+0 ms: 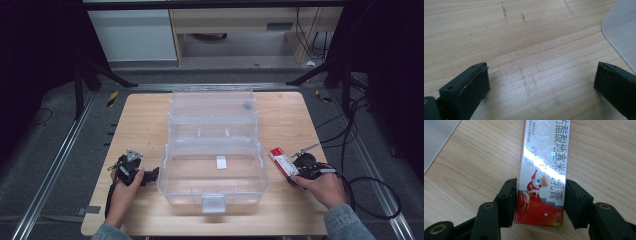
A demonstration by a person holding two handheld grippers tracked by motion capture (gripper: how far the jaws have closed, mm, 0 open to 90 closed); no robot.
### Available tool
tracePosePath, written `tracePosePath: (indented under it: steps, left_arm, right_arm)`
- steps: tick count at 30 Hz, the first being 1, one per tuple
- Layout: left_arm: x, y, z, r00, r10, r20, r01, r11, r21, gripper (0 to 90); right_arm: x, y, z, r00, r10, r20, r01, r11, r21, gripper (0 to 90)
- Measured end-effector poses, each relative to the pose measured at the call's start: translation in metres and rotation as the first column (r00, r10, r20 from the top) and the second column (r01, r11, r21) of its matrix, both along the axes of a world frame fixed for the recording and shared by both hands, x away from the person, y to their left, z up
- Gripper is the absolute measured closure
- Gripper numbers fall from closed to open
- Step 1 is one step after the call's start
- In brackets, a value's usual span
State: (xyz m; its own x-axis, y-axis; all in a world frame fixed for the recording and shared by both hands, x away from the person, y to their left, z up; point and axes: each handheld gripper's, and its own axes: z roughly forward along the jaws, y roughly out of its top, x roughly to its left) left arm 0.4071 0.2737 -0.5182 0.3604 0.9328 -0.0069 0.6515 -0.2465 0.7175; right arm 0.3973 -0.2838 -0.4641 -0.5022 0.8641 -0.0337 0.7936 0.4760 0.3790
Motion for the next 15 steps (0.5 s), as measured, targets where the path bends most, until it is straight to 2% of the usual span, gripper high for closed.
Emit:
tracePosePath:
  steps: [11,15]
  left_arm:
    - [0.0001,-0.0001,0.0,1.0,-0.001,0.0,0.001,1.0,0.0,0.0]
    - [0.0001,-0.0001,0.0,1.0,0.0,0.0,0.0,1.0,-0.001,0.0]
  right_arm:
    - [-0.0007,0.0001,-0.0024,0.9995,-0.001,-0.03,0.0,1.0,-0.016,47.8]
    - [-0.0007,0.0,-0.001,0.9998,0.005,-0.019,-0.006,1.0,-0.025,50.5]
